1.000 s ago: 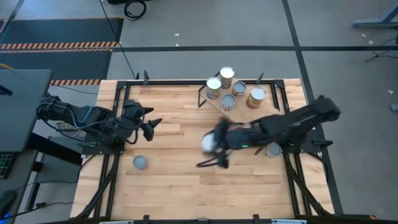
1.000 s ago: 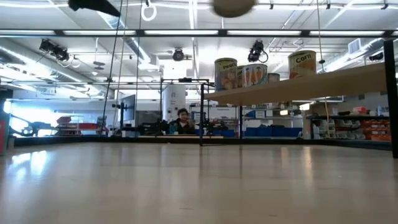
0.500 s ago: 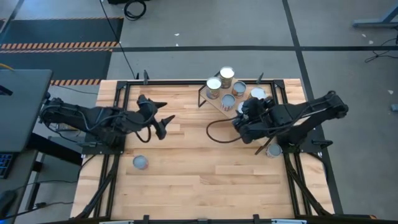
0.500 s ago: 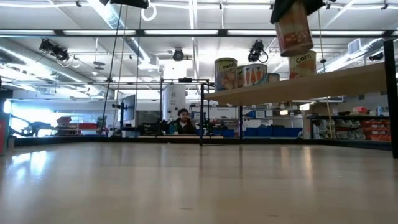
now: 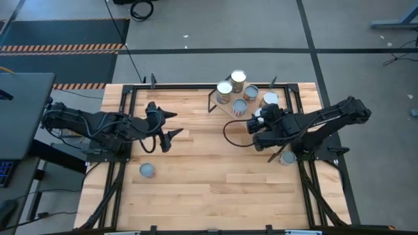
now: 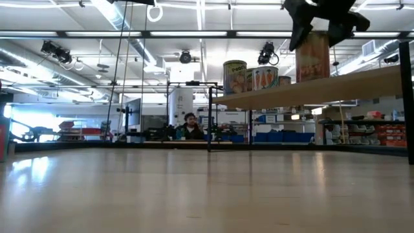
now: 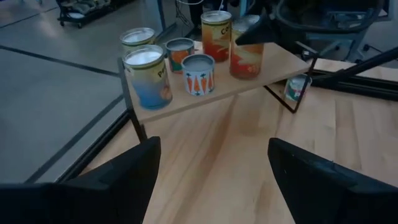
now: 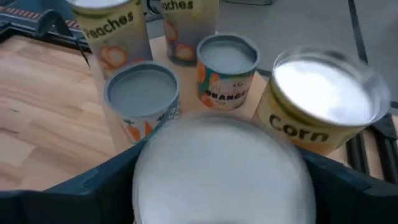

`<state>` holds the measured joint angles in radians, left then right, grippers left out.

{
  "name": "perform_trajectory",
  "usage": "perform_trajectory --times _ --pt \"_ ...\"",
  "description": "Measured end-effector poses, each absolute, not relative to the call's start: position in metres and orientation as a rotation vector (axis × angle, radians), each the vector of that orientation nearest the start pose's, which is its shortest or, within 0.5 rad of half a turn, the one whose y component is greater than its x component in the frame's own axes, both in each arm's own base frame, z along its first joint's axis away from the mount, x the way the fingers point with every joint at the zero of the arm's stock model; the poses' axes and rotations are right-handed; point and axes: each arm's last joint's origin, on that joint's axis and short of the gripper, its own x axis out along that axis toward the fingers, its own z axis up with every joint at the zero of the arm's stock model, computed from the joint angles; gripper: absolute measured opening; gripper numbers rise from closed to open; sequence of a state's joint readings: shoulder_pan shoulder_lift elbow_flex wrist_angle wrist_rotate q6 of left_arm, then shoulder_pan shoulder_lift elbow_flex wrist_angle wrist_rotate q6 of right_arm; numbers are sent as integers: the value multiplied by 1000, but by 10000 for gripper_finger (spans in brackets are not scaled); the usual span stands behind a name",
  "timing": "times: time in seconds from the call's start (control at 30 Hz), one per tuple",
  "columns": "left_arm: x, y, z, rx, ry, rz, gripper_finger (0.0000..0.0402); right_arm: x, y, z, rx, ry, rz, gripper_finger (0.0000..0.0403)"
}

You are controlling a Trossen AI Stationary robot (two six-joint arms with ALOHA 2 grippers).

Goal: Pick and place cans onto a shelf
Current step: Put the canned corn can on the shelf

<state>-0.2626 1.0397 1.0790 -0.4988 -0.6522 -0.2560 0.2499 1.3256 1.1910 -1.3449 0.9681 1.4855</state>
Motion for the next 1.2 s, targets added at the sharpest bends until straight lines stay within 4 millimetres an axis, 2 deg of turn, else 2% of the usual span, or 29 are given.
perform_trajectory --times 0.1,0.27,0.43,0.53,0.63,0.73,0.8,1.03,1.2 --pt "208 -37 360 -31 366 433 304 215 27 295 395 512 -1228 377" --pt "208 -33 360 -24 370 451 304 218 24 296 377 537 -1212 377" --pt "208 -32 360 -44 364 456 304 223 18 318 344 543 -1178 362" --pt "208 -32 360 -62 360 460 304 225 13 341 330 555 -1137 354" --pt "208 -32 360 -92 354 467 304 223 6 368 303 682 -1021 349" --pt "208 -32 360 -108 351 470 304 214 1 385 328 848 -867 346" --pt "208 -33 360 -123 352 471 304 205 2 388 356 935 -791 346" --pt "208 -33 356 -150 366 481 304 186 9 392 476 1029 -547 346" --pt "208 -33 356 -151 365 481 304 166 11 391 476 1118 -589 346"
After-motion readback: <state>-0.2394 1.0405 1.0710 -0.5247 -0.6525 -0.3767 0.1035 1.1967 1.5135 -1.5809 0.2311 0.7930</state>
